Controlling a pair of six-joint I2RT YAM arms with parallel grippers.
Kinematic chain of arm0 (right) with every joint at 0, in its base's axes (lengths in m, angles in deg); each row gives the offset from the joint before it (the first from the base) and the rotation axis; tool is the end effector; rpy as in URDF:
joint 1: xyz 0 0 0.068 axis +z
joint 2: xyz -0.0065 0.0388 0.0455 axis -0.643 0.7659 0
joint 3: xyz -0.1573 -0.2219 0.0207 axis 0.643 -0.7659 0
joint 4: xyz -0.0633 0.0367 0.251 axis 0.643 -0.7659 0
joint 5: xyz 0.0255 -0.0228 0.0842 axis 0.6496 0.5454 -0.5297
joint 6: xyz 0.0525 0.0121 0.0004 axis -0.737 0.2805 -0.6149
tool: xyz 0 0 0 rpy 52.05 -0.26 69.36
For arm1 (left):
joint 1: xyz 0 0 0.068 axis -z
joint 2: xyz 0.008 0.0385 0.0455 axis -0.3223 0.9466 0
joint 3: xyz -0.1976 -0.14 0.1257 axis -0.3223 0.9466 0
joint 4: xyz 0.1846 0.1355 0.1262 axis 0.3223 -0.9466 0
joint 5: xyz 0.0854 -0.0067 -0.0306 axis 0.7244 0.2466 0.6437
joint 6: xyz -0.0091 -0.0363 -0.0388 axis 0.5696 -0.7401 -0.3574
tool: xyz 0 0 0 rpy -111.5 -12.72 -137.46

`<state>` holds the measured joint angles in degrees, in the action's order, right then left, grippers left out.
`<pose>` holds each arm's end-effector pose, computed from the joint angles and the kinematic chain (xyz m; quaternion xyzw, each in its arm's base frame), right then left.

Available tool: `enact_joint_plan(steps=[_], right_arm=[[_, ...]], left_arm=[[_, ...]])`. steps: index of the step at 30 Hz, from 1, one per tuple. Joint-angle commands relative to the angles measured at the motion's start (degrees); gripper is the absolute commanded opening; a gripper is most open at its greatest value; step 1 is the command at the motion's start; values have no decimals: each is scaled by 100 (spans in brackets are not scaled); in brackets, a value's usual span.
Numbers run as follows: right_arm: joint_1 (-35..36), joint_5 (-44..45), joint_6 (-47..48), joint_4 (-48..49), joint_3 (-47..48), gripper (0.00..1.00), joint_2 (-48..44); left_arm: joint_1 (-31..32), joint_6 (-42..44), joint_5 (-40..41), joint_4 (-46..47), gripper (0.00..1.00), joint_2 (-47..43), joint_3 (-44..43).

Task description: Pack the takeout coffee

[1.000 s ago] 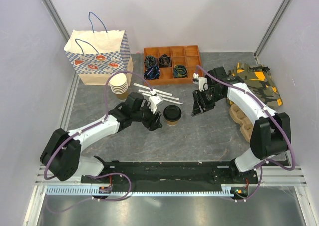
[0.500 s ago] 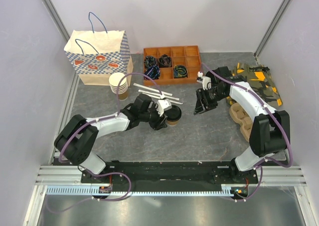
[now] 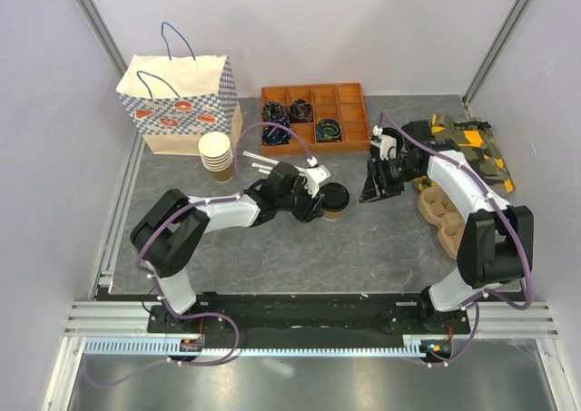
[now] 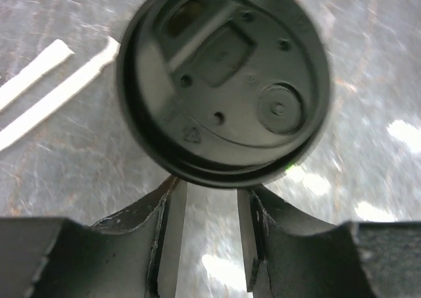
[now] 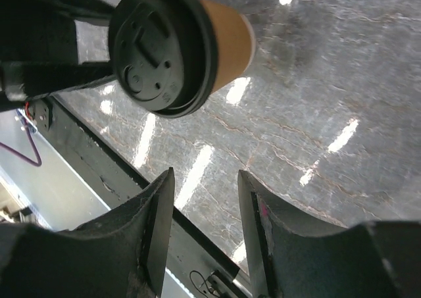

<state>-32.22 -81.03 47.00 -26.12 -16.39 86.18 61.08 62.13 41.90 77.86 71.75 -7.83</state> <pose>0.3015 0.0631 0.2507 -0.1534 0.9224 0.3214 0.1497 0.2602 -0.2533 0.1695 0.4243 0.7718 -0.2915 0.3733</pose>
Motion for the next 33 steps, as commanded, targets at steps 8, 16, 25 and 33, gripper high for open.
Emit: enact_joint_plan(steps=[8,16,25,33], right_arm=[[-217,462,-763,941,-761,51,-805],[-217,559,-1404,2398,-1815,47,-788],[-129,357,-2230,3964,-2159,40,-252],[-67,462,-2547,4571,-1975,37,345]], left_arm=[[131,-1073,812,458,43,1055,-1348],[122,-1222,628,616,44,1127,-1420],[105,-1451,513,642,45,1074,-1235],[-27,-1460,478,616,45,1153,-1314]])
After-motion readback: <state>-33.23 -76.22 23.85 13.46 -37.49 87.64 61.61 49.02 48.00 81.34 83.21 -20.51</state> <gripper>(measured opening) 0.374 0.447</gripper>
